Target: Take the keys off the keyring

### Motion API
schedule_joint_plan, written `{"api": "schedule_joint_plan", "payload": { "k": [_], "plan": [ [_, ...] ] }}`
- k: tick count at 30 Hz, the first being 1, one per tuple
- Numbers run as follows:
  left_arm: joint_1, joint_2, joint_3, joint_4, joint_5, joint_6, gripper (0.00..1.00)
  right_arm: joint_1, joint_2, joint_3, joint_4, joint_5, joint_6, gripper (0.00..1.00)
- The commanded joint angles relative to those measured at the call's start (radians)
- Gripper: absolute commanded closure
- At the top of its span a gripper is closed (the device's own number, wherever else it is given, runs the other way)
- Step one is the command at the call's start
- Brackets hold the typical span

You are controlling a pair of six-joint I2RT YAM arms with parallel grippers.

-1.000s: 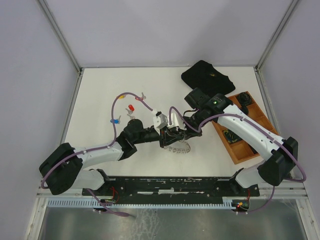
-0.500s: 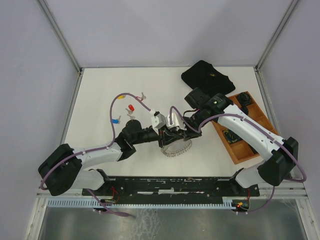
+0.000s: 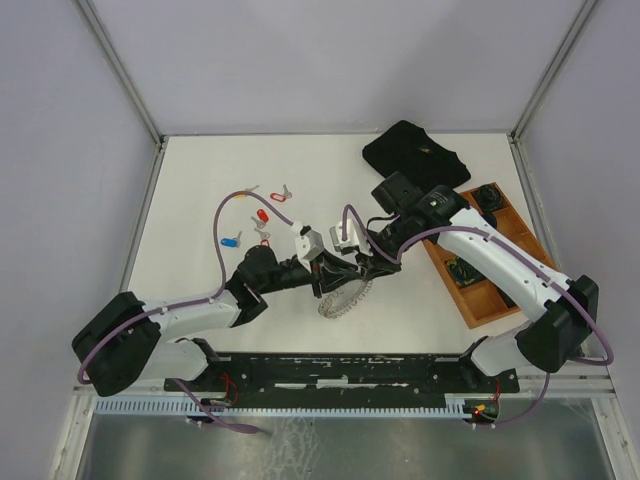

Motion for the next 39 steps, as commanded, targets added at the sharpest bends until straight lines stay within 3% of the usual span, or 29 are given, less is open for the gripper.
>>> {"api": "schedule_joint_plan", "payload": {
  "k": [1,6,16,22,31,39],
  "plan": [
    [0.004,-0.042,0.002,0.108,-0.021,-0.055,0.97,-0.005,-0.008,0.035,0.029,-0.058,0.029,0.78],
    [0.004,-0.048,-0.003,0.118,-0.021,-0.060,0.97,-0.006,0.003,0.031,0.041,-0.064,0.047,0.77],
    [0.005,-0.086,-0.025,0.155,-0.041,-0.088,0.97,-0.043,-0.045,-0.051,0.169,-0.142,0.117,0.52],
    [0.004,-0.108,-0.034,0.179,-0.052,-0.109,0.97,-0.048,-0.057,-0.117,0.282,-0.205,0.191,0.52],
    [0.004,-0.130,-0.041,0.184,-0.073,-0.114,0.97,-0.063,-0.072,-0.134,0.324,-0.269,0.218,0.66],
    [0.004,-0.146,-0.054,0.203,-0.106,-0.131,0.97,-0.108,-0.110,-0.177,0.400,-0.348,0.296,0.47]
  ]
}}
